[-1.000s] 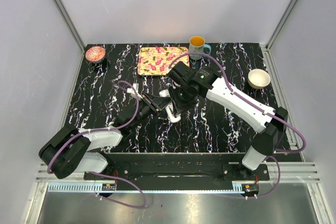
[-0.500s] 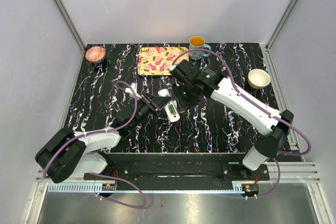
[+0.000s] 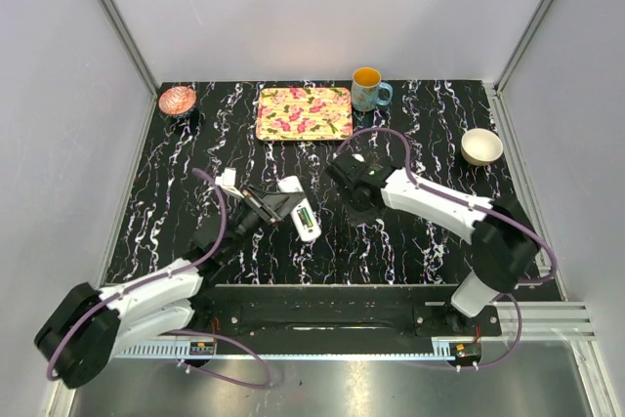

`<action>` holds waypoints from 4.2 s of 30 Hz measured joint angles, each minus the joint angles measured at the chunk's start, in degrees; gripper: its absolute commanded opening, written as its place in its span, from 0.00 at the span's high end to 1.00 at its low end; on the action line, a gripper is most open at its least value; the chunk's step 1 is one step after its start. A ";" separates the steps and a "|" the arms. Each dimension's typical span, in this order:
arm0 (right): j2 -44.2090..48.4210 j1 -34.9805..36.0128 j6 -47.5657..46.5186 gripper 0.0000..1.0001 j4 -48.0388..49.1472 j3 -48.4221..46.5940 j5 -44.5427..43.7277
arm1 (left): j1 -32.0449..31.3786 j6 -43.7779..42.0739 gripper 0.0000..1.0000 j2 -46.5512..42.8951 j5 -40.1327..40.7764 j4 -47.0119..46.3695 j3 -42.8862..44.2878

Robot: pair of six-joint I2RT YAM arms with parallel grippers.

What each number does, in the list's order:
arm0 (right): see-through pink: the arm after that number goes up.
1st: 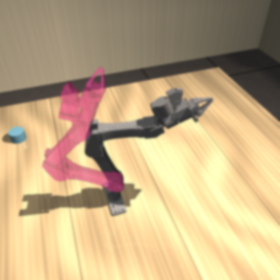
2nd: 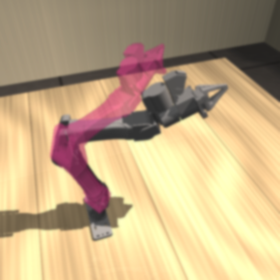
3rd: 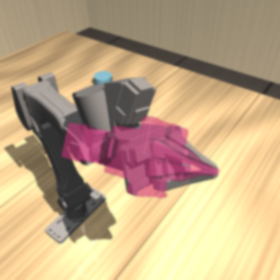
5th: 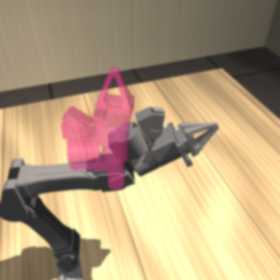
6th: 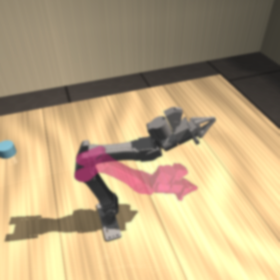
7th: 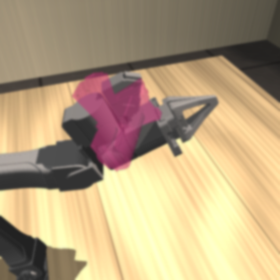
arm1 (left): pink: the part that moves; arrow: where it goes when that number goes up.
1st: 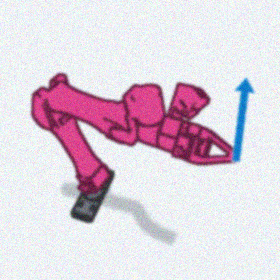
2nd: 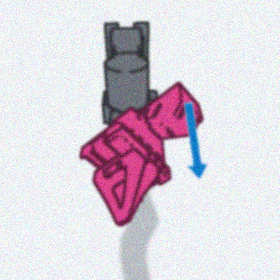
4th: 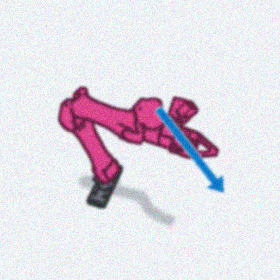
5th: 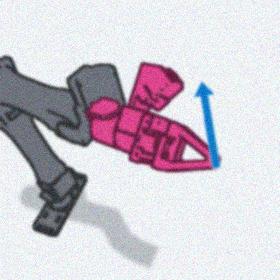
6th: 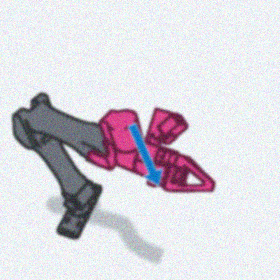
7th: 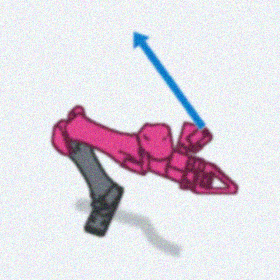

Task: Load the batteries into the remote control
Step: Place the battery cover at the center of the board, then adjust the battery in the remote control.

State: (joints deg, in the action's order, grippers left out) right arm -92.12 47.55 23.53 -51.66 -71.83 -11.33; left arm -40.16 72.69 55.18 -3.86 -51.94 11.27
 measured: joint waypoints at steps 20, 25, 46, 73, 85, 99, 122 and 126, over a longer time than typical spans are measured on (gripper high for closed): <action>-11.39 -3.30 0.50 1.00 14.78 5.49 -1.14 | 0.00 0.68 1.00 -13.31 1.97 10.75 -7.34; -12.22 -3.96 0.74 1.00 15.56 5.86 -0.85 | 0.00 0.63 1.00 -11.61 1.90 7.89 -7.34; -8.57 -4.33 2.10 0.39 15.34 6.86 2.05 | 0.00 0.15 1.00 -9.77 1.29 6.62 -6.91; 30.01 -8.72 20.65 0.19 42.58 23.74 39.12 | 0.48 6.21 1.00 11.10 -9.01 -12.72 0.52; 25.70 -8.72 20.98 0.34 47.56 25.14 45.68 | 0.48 6.95 1.00 12.94 -12.02 -15.21 2.84; 24.15 -8.72 22.49 0.65 51.69 25.27 48.54 | 0.46 6.93 1.00 13.86 -12.94 -15.50 3.61; 23.17 -7.80 19.71 0.38 46.42 23.61 45.13 | 0.33 4.90 1.00 11.96 -12.72 -10.10 4.07; 23.32 -7.80 20.41 0.36 45.53 22.69 44.76 | 0.22 3.80 1.00 9.27 -12.26 -7.37 4.26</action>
State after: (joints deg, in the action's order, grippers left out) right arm -68.79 39.75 43.94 -6.13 -49.15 33.43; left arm -39.94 76.49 64.45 -16.12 -59.31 15.53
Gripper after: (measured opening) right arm 0.634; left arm 0.287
